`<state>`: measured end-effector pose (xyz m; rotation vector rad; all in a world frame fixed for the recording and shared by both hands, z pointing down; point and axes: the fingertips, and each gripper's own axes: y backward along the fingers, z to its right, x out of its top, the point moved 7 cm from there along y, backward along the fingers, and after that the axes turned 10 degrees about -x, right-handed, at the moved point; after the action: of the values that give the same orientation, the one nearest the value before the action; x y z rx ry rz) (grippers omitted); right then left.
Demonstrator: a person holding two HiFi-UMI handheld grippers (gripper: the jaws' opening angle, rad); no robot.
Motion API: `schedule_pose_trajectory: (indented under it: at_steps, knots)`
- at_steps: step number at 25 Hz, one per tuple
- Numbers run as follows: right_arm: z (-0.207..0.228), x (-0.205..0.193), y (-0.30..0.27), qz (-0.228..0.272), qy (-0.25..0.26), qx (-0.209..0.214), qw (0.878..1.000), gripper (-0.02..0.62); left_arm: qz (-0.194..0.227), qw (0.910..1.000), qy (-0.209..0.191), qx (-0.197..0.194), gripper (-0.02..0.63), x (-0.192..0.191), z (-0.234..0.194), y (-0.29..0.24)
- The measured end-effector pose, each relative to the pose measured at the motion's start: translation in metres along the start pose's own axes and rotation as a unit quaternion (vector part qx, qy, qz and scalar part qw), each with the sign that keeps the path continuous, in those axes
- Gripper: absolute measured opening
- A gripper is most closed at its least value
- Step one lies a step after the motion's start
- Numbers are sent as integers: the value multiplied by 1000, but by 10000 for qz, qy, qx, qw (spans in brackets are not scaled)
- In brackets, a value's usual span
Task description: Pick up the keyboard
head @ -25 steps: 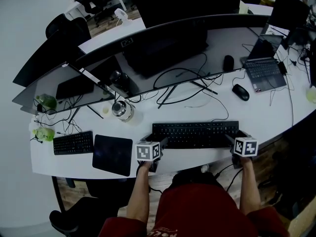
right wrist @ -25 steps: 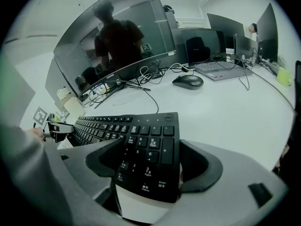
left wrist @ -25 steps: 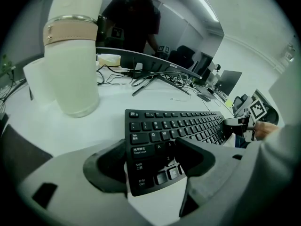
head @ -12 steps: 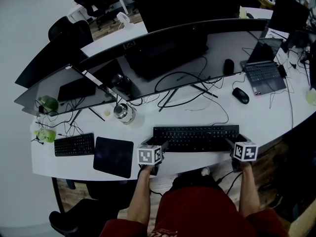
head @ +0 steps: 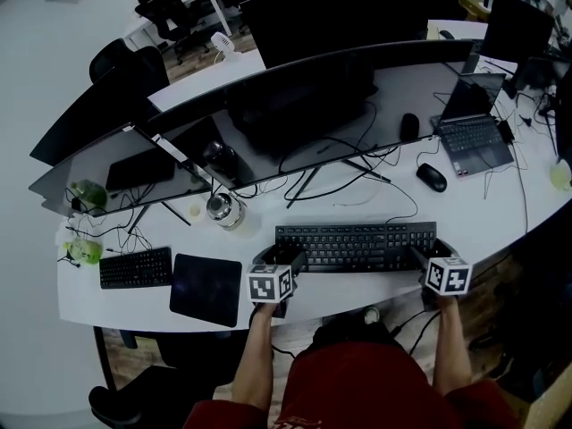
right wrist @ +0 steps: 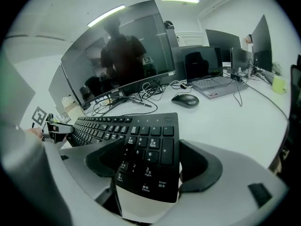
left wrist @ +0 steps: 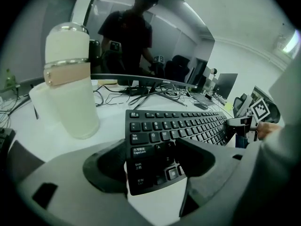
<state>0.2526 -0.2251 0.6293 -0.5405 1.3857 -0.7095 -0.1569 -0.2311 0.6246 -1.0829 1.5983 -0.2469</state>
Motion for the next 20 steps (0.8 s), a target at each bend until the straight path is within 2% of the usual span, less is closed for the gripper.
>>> schedule_pose_trajectory:
  at_steps: [10, 20]
  knots:
    - [-2, 29, 26, 749, -63, 39, 9972, 365, 597, 9971, -453, 105, 321, 39, 18, 24]
    - [-6, 93, 73, 1867, 89, -9, 9824, 365, 1490, 9845, -912, 165, 321, 104, 44, 65]
